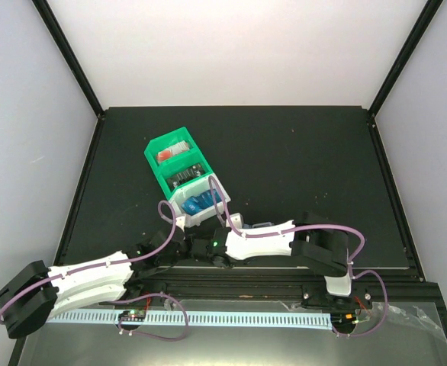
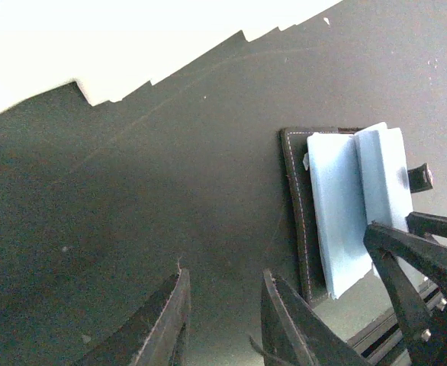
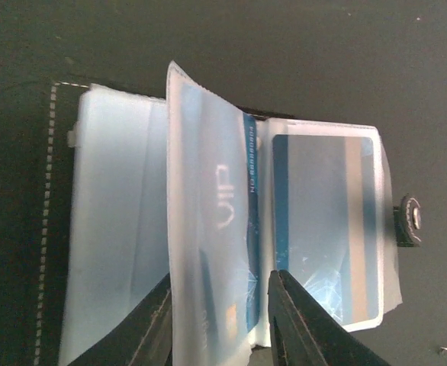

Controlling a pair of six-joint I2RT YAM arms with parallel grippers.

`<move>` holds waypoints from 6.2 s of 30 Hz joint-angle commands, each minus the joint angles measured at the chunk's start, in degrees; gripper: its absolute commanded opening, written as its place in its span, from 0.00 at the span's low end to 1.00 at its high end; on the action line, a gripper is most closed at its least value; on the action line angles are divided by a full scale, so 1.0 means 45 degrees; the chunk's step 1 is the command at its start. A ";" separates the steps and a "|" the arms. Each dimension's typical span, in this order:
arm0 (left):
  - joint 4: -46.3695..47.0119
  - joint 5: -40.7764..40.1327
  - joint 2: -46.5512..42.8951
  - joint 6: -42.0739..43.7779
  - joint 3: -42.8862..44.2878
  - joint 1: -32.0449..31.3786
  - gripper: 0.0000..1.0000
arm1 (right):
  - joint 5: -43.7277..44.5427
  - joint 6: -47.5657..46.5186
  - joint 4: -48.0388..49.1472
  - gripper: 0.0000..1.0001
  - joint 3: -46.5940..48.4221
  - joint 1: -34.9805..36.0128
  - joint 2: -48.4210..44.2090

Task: Put the credit cards into the card holder
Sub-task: Turn over the card slot in the card holder, then adjust the storage box at the center of the board.

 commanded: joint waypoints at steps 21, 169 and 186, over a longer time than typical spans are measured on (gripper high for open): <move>0.0004 0.0390 -0.0086 0.0433 0.0040 0.0209 0.38 | -0.0194 0.0106 0.2119 0.38 -0.3781 -0.1515 -0.3701; -0.6353 0.3952 1.0119 0.7803 1.1678 0.8113 0.43 | -0.6039 -0.9100 0.4719 0.51 0.4313 -0.7319 -0.1580; -0.6229 0.4887 1.0340 0.7510 1.1632 0.6222 0.39 | -0.7582 -0.9463 0.4820 0.51 0.4224 -0.7410 -0.1173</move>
